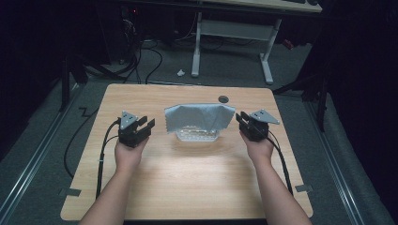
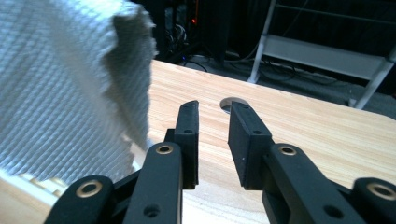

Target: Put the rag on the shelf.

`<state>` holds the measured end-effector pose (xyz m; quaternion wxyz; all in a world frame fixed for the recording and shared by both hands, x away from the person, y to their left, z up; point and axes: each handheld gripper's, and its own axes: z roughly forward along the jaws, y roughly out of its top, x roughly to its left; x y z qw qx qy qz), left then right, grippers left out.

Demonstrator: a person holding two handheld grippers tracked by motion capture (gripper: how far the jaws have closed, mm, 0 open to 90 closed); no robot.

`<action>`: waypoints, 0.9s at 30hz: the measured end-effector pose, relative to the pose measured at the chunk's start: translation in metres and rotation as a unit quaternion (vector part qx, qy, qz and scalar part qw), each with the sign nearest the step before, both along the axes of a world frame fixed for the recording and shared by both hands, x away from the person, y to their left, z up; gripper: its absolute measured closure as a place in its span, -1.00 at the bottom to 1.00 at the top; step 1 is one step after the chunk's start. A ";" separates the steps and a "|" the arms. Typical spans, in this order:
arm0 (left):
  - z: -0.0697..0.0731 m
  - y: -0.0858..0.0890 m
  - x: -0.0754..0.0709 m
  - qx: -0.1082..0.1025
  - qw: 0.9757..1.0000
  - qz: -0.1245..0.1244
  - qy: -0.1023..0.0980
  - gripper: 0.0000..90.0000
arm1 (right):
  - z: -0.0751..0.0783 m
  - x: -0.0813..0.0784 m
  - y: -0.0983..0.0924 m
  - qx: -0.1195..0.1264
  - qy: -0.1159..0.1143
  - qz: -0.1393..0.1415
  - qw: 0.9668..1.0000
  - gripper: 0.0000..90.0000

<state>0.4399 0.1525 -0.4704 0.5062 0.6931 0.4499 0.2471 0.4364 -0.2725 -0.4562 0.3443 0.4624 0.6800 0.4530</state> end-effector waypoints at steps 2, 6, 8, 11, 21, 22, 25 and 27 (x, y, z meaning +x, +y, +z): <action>-0.001 0.003 -0.012 0.003 1.000 -0.010 0.005 0.24 | 0.000 -0.006 -0.001 0.000 0.009 0.001 1.000 0.56; 0.000 0.003 -0.026 0.020 1.000 -0.017 0.002 0.11 | 0.002 -0.025 -0.005 -0.008 -0.013 0.003 1.000 0.50; 0.003 0.003 -0.043 0.016 0.999 -0.029 0.002 0.06 | 0.003 -0.035 -0.007 -0.009 -0.021 0.004 1.000 0.46; 0.003 0.002 -0.055 0.023 0.999 -0.039 0.002 0.01 | 0.006 -0.044 -0.009 -0.014 -0.012 0.003 1.000 0.38; -0.025 -0.019 -0.107 0.060 0.990 -0.098 0.079 -0.14 | -0.003 -0.101 0.001 -0.036 0.015 0.030 0.999 0.09; -0.032 -0.029 -0.119 0.086 0.986 -0.113 0.088 -0.14 | -0.007 -0.107 0.004 -0.037 0.017 0.035 0.999 0.05; -0.041 -0.039 -0.139 0.108 0.982 -0.127 0.086 -0.14 | -0.020 -0.124 0.010 -0.045 0.039 0.041 0.997 -0.03; -0.046 -0.040 -0.150 0.115 0.981 -0.136 0.079 -0.14 | -0.030 -0.135 0.012 -0.048 0.060 0.041 0.996 -0.09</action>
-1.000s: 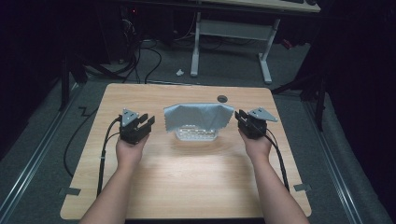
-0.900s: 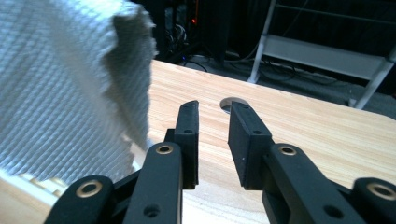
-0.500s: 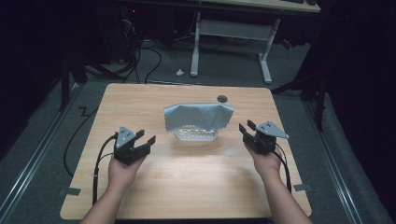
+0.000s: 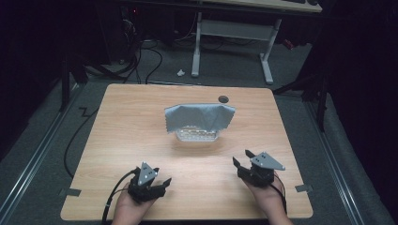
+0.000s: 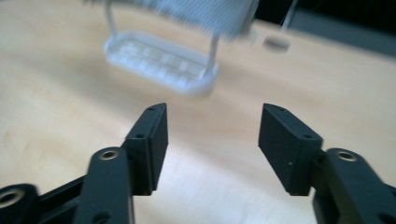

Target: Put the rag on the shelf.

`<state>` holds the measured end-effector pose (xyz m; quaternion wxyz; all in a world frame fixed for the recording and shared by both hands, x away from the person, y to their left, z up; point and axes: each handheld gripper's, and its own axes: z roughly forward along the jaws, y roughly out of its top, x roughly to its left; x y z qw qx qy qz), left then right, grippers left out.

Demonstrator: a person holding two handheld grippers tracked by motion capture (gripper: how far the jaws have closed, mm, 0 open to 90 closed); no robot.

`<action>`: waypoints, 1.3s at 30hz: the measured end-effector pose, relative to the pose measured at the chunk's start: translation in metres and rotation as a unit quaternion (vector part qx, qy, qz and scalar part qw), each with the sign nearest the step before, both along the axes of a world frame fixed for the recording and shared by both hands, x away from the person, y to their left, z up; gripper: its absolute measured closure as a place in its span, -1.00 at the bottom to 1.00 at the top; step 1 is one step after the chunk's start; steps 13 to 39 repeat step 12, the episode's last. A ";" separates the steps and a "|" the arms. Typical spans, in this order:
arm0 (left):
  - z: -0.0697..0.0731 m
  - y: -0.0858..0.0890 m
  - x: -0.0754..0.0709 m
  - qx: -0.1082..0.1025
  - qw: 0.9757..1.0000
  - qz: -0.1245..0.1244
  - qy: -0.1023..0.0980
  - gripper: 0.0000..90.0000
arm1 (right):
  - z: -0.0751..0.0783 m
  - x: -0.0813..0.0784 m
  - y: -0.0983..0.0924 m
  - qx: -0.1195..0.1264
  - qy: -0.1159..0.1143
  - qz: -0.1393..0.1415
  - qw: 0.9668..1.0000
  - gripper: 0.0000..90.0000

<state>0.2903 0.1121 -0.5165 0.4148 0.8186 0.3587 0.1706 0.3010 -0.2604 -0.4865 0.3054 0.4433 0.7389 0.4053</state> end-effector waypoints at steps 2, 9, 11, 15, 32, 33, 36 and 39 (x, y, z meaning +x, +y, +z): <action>-0.001 -0.002 -0.002 0.003 1.000 -0.010 0.014 -0.15 | -0.018 -0.018 -0.001 0.009 -0.003 -0.012 1.000 0.00; -0.001 0.004 0.005 -0.031 0.999 0.007 0.037 -0.15 | -0.027 -0.019 -0.004 -0.003 0.028 -0.004 1.000 -0.04; -0.002 0.007 0.005 -0.032 0.999 0.012 0.037 -0.15 | -0.027 -0.019 -0.002 -0.016 0.023 -0.003 1.000 -0.05; -0.002 0.007 0.005 -0.032 0.999 0.012 0.037 -0.15 | -0.027 -0.019 -0.002 -0.016 0.023 -0.003 1.000 -0.05; -0.002 0.007 0.005 -0.032 0.999 0.012 0.037 -0.15 | -0.027 -0.019 -0.002 -0.016 0.023 -0.003 1.000 -0.05; -0.002 0.007 0.005 -0.032 0.999 0.012 0.037 -0.15 | -0.027 -0.019 -0.002 -0.016 0.023 -0.003 1.000 -0.05; -0.002 0.007 0.005 -0.032 0.999 0.012 0.037 -0.15 | -0.027 -0.019 -0.002 -0.016 0.023 -0.003 1.000 -0.05; -0.002 0.007 0.005 -0.032 0.999 0.012 0.037 -0.15 | -0.027 -0.019 -0.002 -0.016 0.023 -0.003 1.000 -0.05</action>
